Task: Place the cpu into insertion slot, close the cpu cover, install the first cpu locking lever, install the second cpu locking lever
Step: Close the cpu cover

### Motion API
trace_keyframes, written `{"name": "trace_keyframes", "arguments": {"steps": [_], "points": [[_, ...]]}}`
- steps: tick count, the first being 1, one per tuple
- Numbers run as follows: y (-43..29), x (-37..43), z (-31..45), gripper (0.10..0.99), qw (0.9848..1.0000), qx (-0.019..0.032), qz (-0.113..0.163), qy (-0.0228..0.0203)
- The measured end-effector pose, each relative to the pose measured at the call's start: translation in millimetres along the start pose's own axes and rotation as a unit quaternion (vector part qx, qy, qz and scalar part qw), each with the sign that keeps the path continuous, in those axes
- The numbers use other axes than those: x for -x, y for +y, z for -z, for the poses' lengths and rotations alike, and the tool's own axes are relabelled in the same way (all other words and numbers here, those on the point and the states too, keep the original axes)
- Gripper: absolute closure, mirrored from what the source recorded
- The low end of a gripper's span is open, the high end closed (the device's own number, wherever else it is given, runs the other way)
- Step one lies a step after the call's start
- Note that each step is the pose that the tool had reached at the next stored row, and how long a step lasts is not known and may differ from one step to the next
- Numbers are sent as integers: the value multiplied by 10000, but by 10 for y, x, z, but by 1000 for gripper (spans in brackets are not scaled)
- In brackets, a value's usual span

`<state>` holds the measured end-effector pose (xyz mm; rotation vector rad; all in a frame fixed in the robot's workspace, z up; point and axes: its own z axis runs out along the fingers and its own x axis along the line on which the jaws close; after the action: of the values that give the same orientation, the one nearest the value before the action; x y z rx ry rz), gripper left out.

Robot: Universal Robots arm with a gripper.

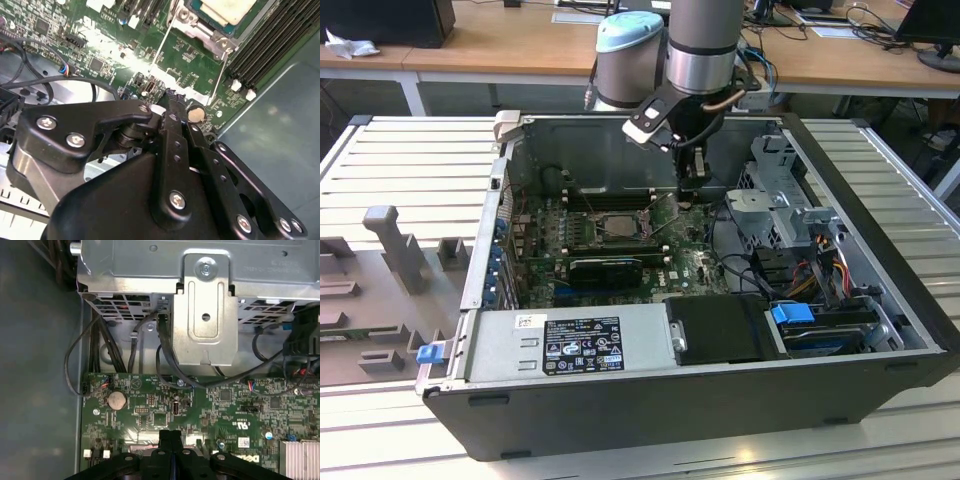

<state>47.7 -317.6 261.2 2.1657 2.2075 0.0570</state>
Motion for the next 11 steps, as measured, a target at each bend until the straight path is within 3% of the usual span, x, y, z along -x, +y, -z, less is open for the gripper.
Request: {"name": "trace_keyframes", "arguments": {"steps": [4,11], "points": [[49,-21,-33,980,10000,-2,33,2],[98,-44,-160,980,10000,-4,66,4]]}}
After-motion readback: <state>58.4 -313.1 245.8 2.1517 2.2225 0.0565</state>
